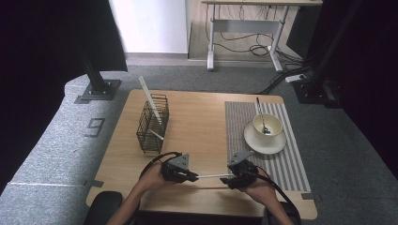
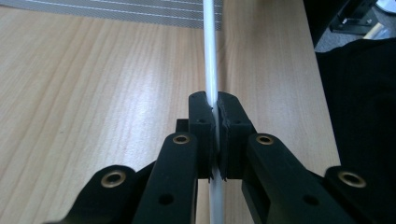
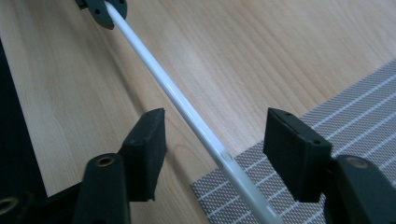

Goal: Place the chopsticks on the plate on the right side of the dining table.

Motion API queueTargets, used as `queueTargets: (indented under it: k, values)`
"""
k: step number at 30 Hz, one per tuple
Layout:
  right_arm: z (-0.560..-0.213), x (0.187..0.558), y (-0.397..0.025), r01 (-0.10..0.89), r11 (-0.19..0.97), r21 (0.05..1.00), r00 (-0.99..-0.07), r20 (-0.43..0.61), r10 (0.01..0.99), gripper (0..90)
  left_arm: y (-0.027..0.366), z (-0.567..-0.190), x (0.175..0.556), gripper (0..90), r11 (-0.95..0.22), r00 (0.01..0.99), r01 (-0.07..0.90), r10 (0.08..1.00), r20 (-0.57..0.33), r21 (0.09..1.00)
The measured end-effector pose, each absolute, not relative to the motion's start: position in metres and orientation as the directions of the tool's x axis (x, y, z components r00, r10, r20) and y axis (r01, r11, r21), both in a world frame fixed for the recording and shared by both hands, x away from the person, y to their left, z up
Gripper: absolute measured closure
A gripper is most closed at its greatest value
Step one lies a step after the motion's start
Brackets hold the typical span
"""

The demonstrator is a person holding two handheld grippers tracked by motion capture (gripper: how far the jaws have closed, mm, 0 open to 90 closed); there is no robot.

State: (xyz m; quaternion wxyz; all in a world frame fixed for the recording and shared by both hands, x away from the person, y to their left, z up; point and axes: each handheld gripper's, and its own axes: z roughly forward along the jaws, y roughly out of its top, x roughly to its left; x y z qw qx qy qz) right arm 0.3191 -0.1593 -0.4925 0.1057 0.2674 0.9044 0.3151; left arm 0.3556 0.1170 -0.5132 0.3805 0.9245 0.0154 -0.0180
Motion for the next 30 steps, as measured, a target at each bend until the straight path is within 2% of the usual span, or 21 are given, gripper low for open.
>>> queueTargets:
  k: [1, 4, 9, 15, 16, 20, 25, 30]
  values:
    - [-0.4925, 0.3191, -0.1593, 0.417, 0.658, 0.627, -0.835, -0.023, 0.55, 39.7, 0.1162, -0.5133, 0.3548, 85.8, -0.711, 0.999, 0.04, 0.009, -0.047, 0.702]
    - [-0.4969, 0.3155, -0.1531, 0.392, 0.693, 0.605, -0.853, -0.042, 0.52, 50.1, 0.1141, -0.5133, 0.3527, 85.8, -0.714, 0.999, 0.027, -0.01, -0.048, 0.699]
    - [-0.499, 0.3136, -0.1512, 0.368, 0.729, 0.577, -0.869, -0.065, 0.49, 57.9, 0.1138, -0.5133, 0.3518, 85.8, -0.715, 0.998, 0.019, -0.024, -0.052, 0.699]
    - [-0.4971, 0.3125, -0.1531, 0.351, 0.754, 0.554, -0.877, -0.088, 0.473, 63.4, 0.1151, -0.5116, 0.3517, 85.9, -0.714, 0.998, 0.016, -0.027, -0.05, 0.7]
    - [-0.4957, 0.3114, -0.1532, 0.344, 0.757, 0.556, -0.881, -0.088, 0.466, 66.9, 0.1152, -0.5113, 0.3518, 85.8, -0.712, 0.998, 0.016, -0.027, -0.051, 0.702]
    - [-0.4953, 0.3101, -0.1526, 0.328, 0.769, 0.548, -0.89, -0.094, 0.447, 69.0, 0.1153, -0.5116, 0.3517, 85.7, -0.711, 0.998, 0.0, -0.04, -0.04, 0.703]
    - [-0.4956, 0.3104, -0.153, 0.334, 0.777, 0.533, -0.9, -0.065, 0.431, 71.9, 0.1146, -0.5129, 0.3517, 83.3, -0.712, 0.999, -0.011, -0.034, -0.019, 0.702]
    - [-0.4941, 0.3126, -0.1557, 0.35, 0.765, 0.541, -0.916, 0.025, 0.401, 77.4, 0.1169, -0.5108, 0.3527, 77.8, -0.698, 1.0, -0.012, 0.011, 0.028, 0.716]
